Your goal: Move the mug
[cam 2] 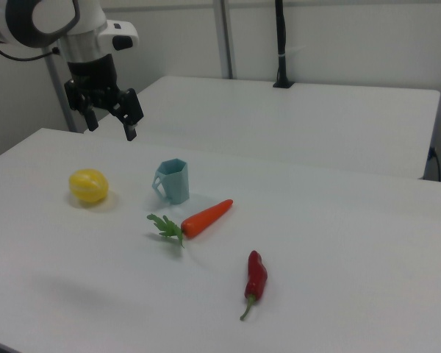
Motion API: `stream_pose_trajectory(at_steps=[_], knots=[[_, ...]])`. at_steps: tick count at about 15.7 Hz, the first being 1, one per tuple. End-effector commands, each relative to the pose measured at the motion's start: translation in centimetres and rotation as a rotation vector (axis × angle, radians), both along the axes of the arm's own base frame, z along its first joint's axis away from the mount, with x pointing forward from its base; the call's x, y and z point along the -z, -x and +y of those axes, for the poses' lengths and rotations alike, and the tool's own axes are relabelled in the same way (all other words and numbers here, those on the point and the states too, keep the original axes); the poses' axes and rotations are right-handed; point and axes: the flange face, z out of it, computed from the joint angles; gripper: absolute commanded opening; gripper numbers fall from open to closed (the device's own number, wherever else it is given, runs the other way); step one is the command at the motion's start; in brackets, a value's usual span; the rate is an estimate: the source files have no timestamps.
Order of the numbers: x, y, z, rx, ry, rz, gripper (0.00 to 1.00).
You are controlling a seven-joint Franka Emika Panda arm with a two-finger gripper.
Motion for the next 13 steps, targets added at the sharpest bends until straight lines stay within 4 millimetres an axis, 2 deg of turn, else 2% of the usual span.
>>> stream_pose_trajectory(at_steps=[1,13], knots=[[0.11,0.14,-0.46,0.008,0.009,-0.016,1.00],[0.10,0.14,-0.55,0.004,0.002,-0.017,1.00]])
